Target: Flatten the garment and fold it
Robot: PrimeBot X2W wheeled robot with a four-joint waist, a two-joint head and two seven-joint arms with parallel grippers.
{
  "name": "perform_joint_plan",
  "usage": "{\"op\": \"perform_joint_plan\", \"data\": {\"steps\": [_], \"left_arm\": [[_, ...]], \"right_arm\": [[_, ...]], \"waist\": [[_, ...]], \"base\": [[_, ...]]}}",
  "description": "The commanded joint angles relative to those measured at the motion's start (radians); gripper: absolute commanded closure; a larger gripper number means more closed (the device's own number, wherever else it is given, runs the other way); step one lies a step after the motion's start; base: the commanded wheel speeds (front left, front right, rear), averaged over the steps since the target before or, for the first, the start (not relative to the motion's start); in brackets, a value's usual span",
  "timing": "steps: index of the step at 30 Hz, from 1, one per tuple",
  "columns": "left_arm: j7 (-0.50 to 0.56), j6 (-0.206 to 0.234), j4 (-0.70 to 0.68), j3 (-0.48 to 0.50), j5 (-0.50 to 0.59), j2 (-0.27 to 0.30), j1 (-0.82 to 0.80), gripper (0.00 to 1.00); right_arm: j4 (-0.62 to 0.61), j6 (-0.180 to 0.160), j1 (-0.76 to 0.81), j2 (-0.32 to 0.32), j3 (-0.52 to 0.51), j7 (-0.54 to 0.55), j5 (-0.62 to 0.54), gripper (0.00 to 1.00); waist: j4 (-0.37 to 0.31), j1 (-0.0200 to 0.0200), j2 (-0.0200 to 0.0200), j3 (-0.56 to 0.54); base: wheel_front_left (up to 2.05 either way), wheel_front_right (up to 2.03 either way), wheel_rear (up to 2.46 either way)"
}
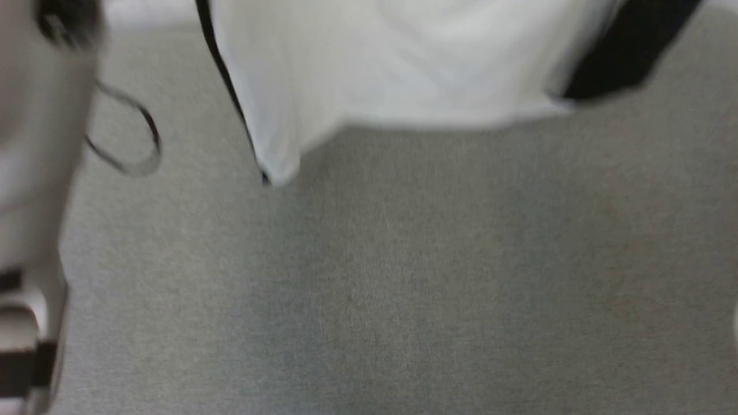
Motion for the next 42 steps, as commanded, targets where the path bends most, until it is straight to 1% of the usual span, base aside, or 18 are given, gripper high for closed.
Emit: {"op": "perform_joint_plan", "data": {"steps": [1, 8, 12, 15, 19, 23, 25, 30, 34, 36, 39, 42], "left_arm": [[-0.021, 0.009, 0.038, 0.004, 0.031, -0.006, -0.069, 1.00], [-0.136, 0.040, 0.218, 0.016, 0.107, -0.065, -0.322, 1.00], [-0.230, 0.050, 0.313, 0.022, 0.124, -0.105, -0.410, 1.00], [-0.314, 0.050, 0.374, 0.023, 0.138, -0.122, -0.451, 1.00], [-0.425, 0.030, 0.433, 0.002, 0.157, -0.138, -0.455, 1.00], [-0.491, 0.003, 0.479, -0.012, 0.153, -0.143, -0.428, 1.00], [-0.511, -0.020, 0.487, -0.020, 0.148, -0.138, -0.410, 1.00], [-0.542, -0.062, 0.443, -0.042, 0.140, -0.116, -0.343, 1.00], [-0.524, -0.081, 0.364, -0.067, 0.128, -0.090, -0.241, 1.00], [-0.497, -0.090, 0.305, -0.082, 0.118, -0.070, -0.171, 1.00], [-0.445, -0.086, 0.190, -0.104, 0.104, -0.031, -0.044, 1.00], [-0.399, -0.054, 0.057, -0.116, 0.086, 0.006, 0.102, 1.00]], "right_arm": [[0.041, -0.001, -0.066, -0.008, 0.007, -0.029, -0.021, 1.00], [0.229, -0.001, -0.313, -0.026, 0.010, -0.136, -0.115, 1.00], [0.319, -0.001, -0.424, -0.019, 0.014, -0.210, -0.175, 1.00], [0.366, -0.001, -0.477, -0.016, 0.043, -0.260, -0.211, 1.00], [0.418, -0.001, -0.500, -0.031, 0.088, -0.324, -0.223, 1.00], [0.451, -0.001, -0.476, -0.069, 0.139, -0.371, -0.188, 1.00], [0.461, -0.001, -0.465, -0.096, 0.161, -0.392, -0.158, 1.00], [0.425, -0.001, -0.403, -0.173, 0.220, -0.422, -0.051, 1.00], [0.338, -0.001, -0.295, -0.237, 0.235, -0.423, 0.045, 1.00], [0.278, -0.001, -0.220, -0.264, 0.232, -0.415, 0.088, 1.00], [0.186, -0.001, -0.085, -0.290, 0.205, -0.388, 0.146, 1.00], [0.102, -0.001, 0.063, -0.300, 0.164, -0.351, 0.181, 1.00]], "waist": [[-0.011, -0.0002, -0.0001, 0.179], [0.003, -0.0002, -0.0001, 0.362], [0.019, -0.0002, -0.0001, 0.432], [0.026, -0.0002, -0.0001, 0.477], [0.038, -0.0002, -0.0001, 0.524], [0.045, -0.0002, -0.0001, 0.540], [0.047, -0.0002, -0.0001, 0.543], [0.053, -0.0002, -0.0001, 0.520], [0.057, -0.0002, -0.0001, 0.470], [0.056, -0.0002, -0.0001, 0.439], [0.052, -0.0002, -0.0001, 0.391], [0.050, -0.0002, -0.0001, 0.351]], "base": [[0.00, 0.00, 0.00], [0.00, 0.00, 0.00], [0.00, 0.00, 0.00], [0.00, 0.00, 0.00], [0.00, 0.00, 0.00], [0.00, 0.00, 0.00], [0.00, 0.00, 0.00], [0.00, 0.00, 0.00], [0.00, 0.00, 0.00], [0.00, 0.00, 0.00], [0.00, 0.00, 0.00], [0.00, 0.00, 0.00]]}}
